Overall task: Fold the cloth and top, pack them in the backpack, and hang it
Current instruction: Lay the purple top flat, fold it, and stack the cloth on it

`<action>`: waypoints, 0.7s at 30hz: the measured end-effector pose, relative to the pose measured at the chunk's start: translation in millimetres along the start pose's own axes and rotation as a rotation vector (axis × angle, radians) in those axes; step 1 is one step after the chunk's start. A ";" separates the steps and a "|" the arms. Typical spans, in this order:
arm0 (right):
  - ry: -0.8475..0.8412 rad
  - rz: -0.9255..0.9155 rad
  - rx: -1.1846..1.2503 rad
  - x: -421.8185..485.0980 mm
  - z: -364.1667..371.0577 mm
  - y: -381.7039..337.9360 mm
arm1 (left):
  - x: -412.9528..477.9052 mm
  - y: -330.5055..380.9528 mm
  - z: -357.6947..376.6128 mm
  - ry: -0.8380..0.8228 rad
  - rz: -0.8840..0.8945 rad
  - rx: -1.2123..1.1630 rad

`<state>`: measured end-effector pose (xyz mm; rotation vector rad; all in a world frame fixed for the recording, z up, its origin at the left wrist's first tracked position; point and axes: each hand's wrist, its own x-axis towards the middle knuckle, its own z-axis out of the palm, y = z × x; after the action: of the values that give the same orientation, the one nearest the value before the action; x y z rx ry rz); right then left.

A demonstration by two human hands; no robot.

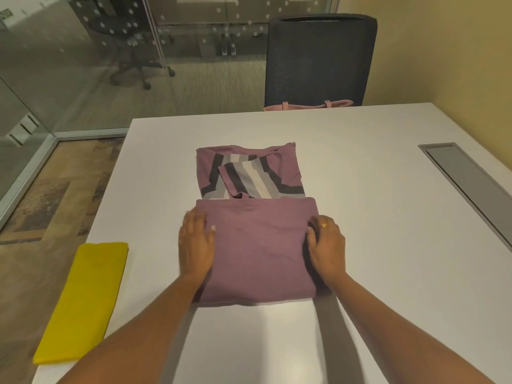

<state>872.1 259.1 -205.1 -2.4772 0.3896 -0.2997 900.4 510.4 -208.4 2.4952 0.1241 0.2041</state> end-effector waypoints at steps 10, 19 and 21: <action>-0.317 -0.369 -0.265 -30.0 42.1 -7.6 | -47.0 -24.1 24.0 -0.356 0.167 0.457; -0.362 -0.377 -0.354 -37.1 37.4 17.1 | -59.8 -43.3 18.8 -0.281 0.223 0.543; -0.340 -0.347 -0.379 -40.2 34.1 18.3 | -66.1 -47.0 16.0 -0.223 0.179 0.466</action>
<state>841.1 276.9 -247.9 -2.8967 -0.1442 0.0711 836.3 529.6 -256.9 2.9743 -0.1639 -0.0382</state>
